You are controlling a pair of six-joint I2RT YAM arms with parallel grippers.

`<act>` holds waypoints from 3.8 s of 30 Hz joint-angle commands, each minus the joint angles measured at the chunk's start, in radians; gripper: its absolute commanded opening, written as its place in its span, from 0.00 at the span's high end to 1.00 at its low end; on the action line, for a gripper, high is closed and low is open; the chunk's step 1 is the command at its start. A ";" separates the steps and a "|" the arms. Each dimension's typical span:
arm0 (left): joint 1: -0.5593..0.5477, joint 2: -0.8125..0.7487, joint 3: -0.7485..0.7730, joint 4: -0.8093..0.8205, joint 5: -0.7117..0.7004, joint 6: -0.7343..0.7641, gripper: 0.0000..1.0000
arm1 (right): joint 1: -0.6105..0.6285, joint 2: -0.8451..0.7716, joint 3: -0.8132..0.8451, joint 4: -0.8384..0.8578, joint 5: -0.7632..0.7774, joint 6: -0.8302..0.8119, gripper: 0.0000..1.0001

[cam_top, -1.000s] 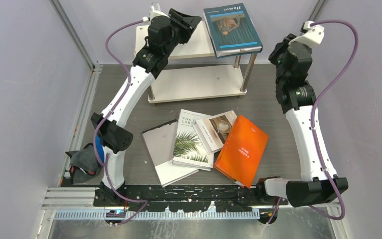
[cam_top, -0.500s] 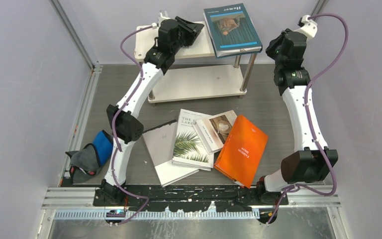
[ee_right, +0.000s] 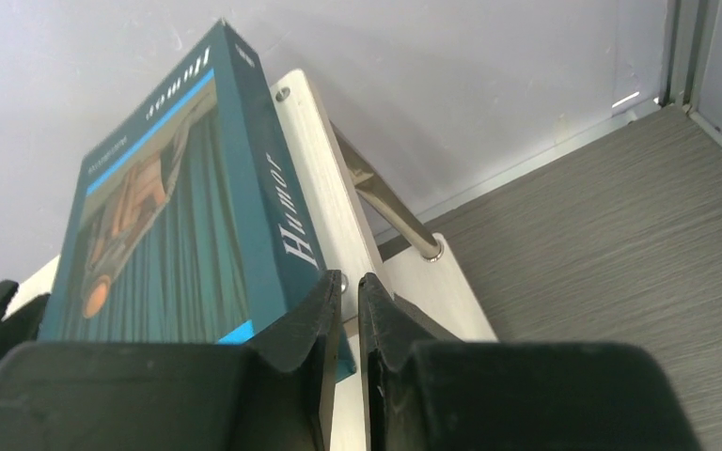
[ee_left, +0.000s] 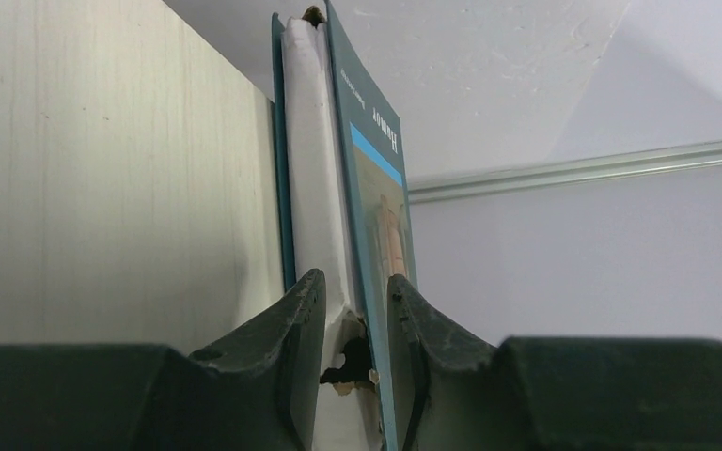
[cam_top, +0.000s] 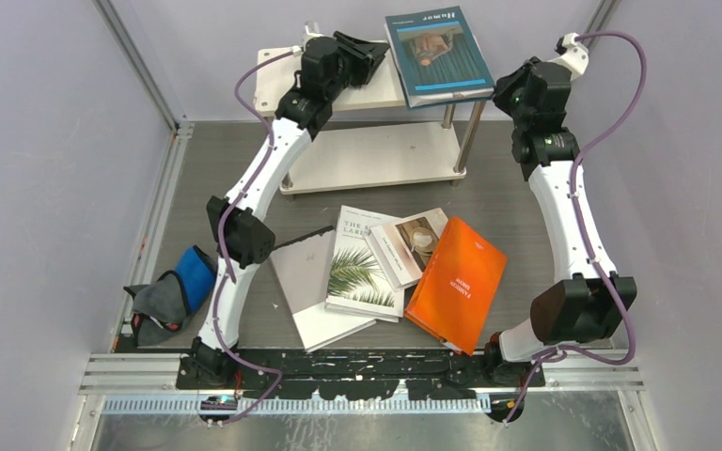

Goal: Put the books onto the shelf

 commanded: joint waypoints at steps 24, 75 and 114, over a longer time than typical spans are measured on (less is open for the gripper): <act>-0.036 0.038 0.077 0.113 0.082 -0.063 0.71 | 0.050 -0.150 -0.080 0.048 0.189 -0.049 0.79; -0.022 -0.176 -0.142 0.111 0.046 0.049 0.42 | 0.007 -0.270 -0.121 -0.024 0.164 -0.129 0.73; -1.047 -0.823 -1.467 0.079 -0.729 -0.116 0.39 | 0.026 -0.703 -0.289 -0.477 0.242 -0.004 0.64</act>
